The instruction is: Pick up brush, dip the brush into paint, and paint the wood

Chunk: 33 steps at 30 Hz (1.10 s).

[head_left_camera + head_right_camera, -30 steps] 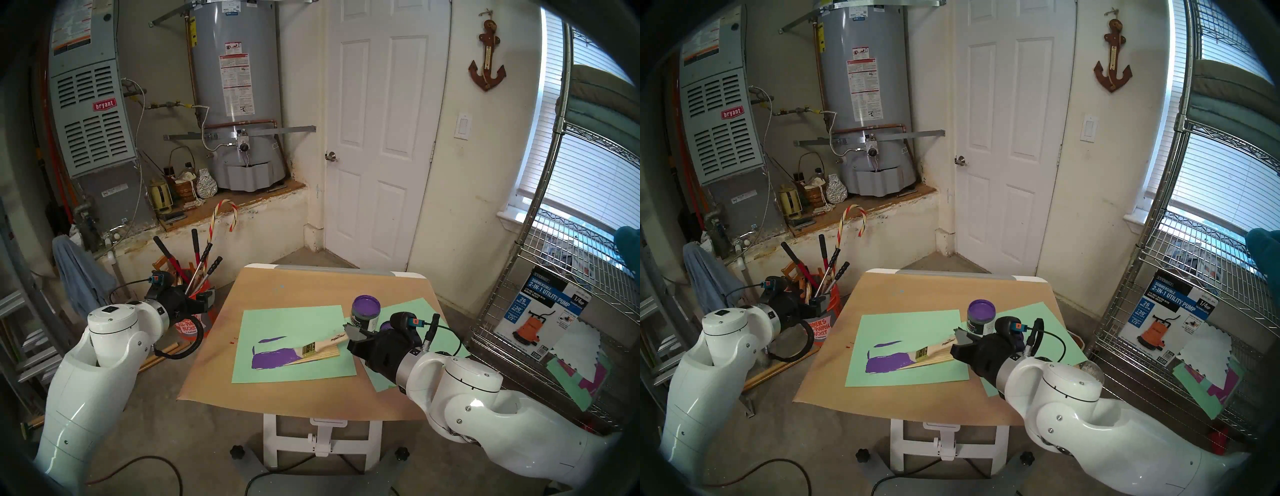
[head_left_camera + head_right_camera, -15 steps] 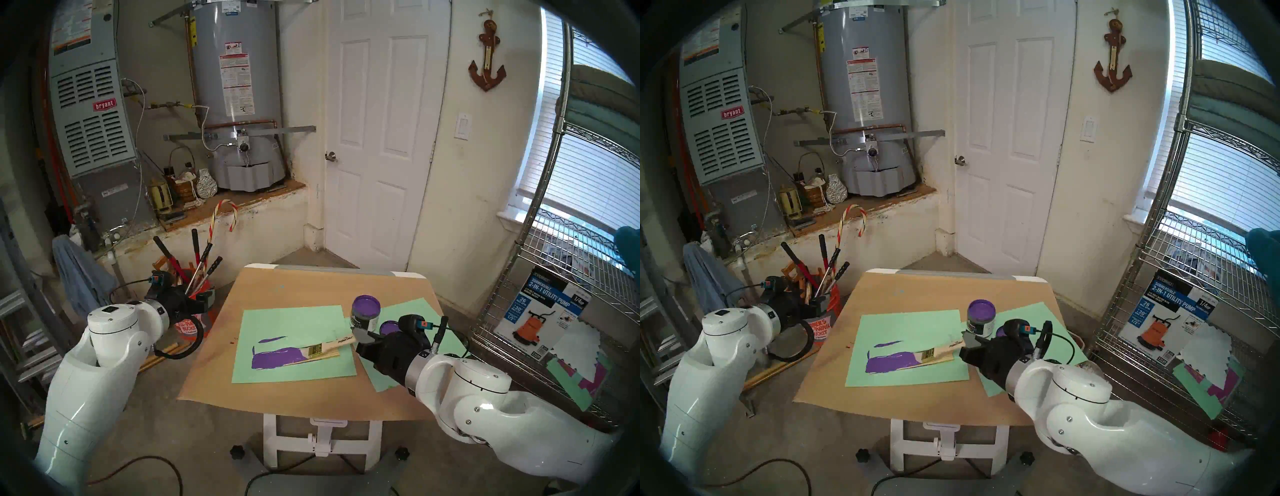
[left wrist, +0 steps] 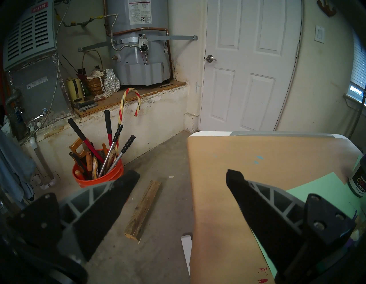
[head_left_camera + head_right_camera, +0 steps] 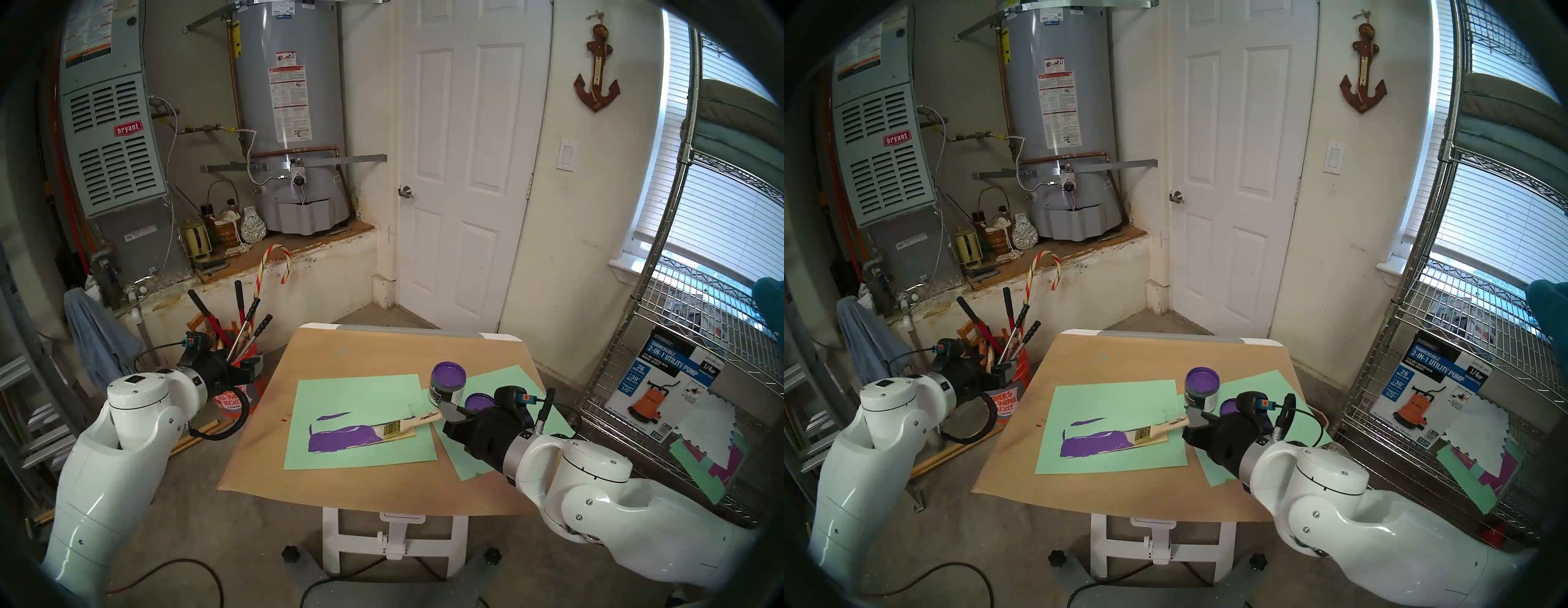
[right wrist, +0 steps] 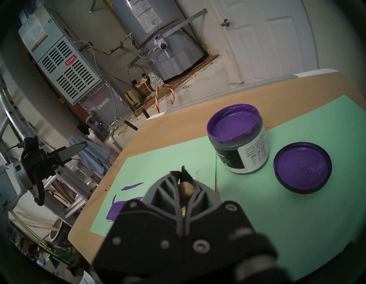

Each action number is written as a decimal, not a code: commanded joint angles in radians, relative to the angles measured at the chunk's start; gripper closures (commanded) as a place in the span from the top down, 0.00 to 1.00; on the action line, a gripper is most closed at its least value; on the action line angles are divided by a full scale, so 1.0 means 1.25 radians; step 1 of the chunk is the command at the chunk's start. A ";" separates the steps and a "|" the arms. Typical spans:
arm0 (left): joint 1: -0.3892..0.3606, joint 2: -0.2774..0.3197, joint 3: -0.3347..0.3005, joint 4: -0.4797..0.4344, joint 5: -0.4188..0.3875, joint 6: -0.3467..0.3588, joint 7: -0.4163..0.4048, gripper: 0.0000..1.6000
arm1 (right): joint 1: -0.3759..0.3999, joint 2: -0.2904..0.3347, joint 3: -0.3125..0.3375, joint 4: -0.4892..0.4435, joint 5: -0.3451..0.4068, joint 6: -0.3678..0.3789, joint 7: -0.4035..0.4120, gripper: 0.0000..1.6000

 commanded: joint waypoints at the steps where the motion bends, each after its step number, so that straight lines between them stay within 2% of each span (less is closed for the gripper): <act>1: -0.004 0.001 -0.009 -0.014 -0.002 -0.002 0.001 1.00 | -0.002 0.014 0.013 -0.009 -0.001 -0.004 -0.002 0.00; 26: -0.004 0.001 -0.009 -0.014 -0.002 -0.002 0.001 1.00 | -0.025 0.056 0.051 -0.006 -0.011 -0.004 0.003 0.00; 33: -0.004 0.001 -0.009 -0.014 -0.002 -0.002 0.001 1.00 | -0.029 0.063 0.067 -0.002 0.005 -0.004 -0.001 0.00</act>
